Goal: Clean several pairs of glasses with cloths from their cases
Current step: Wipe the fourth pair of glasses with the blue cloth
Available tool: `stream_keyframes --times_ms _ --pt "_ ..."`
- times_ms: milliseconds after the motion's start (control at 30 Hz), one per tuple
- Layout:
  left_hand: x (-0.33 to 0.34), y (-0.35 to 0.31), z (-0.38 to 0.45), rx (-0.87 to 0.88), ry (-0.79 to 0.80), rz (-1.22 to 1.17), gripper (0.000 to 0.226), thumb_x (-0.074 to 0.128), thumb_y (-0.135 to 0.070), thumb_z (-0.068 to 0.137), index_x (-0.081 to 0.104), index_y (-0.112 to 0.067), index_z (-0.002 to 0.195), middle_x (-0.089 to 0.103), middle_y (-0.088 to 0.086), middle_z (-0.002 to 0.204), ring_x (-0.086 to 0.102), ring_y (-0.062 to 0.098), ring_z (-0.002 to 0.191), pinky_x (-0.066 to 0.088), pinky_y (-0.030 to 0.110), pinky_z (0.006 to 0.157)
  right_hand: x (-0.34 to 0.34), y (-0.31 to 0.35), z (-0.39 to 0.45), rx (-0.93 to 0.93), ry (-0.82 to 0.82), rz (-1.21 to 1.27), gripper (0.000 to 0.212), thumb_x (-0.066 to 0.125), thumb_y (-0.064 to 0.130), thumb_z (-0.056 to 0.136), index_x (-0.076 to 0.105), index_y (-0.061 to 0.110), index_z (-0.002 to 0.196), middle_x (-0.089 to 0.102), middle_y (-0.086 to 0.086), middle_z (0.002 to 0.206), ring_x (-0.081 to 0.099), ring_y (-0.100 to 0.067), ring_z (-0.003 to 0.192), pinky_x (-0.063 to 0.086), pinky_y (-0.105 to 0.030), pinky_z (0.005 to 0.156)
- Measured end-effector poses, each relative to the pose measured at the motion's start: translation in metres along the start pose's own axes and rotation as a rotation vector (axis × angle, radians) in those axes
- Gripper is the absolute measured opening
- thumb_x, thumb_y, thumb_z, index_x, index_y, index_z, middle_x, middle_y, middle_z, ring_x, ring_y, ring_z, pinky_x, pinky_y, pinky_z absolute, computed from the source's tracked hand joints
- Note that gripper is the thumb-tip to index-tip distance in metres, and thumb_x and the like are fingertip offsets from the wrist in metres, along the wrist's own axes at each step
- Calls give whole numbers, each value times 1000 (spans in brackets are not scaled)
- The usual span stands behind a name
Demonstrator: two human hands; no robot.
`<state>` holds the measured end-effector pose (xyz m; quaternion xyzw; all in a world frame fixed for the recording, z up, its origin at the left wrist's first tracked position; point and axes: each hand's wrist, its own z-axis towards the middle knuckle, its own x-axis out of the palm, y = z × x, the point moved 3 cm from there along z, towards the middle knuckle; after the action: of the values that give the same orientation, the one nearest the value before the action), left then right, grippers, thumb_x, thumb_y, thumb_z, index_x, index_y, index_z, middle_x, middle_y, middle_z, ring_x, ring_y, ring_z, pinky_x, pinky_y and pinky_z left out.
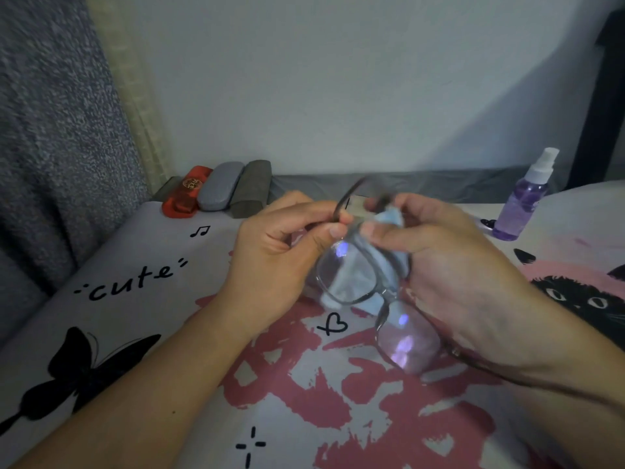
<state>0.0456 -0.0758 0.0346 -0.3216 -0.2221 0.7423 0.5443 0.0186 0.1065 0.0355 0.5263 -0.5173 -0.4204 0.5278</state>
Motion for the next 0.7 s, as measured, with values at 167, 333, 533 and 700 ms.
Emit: stream_keyframes --times_ms 167,333,533,700 --pt "-2 1 -1 -5 7 -17 14 70 -15 91 78 -18 102 72 10 93 68 32 89 56 53 85 -31 30 9 -422 -154 -161 31 76 4 85 67 24 107 71 12 86 72 -10 84 57 -29 80" --pt "1 -2 -3 25 20 -38 19 71 -19 90 74 -21 108 73 8 94 68 34 89 55 56 86 -37 50 1 -698 -378 -461 20 76 18 87 59 22 94 61 24 83 61 4 79 49 -14 72" --pt "2 0 -4 -32 0 -109 17 73 -20 88 78 -21 104 72 7 94 67 38 89 54 61 86 -14 32 -5 -583 -231 -438 30 78 20 87 51 25 75 51 13 64 49 1 60 42 -15 54" --pt "0 -1 0 -1 3 -21 19 69 -21 90 74 -35 101 67 -20 87 63 10 80 51 31 75 15 18 -13 -186 394 129 19 72 32 87 63 18 78 68 -29 107 68 -40 105 53 -58 96"
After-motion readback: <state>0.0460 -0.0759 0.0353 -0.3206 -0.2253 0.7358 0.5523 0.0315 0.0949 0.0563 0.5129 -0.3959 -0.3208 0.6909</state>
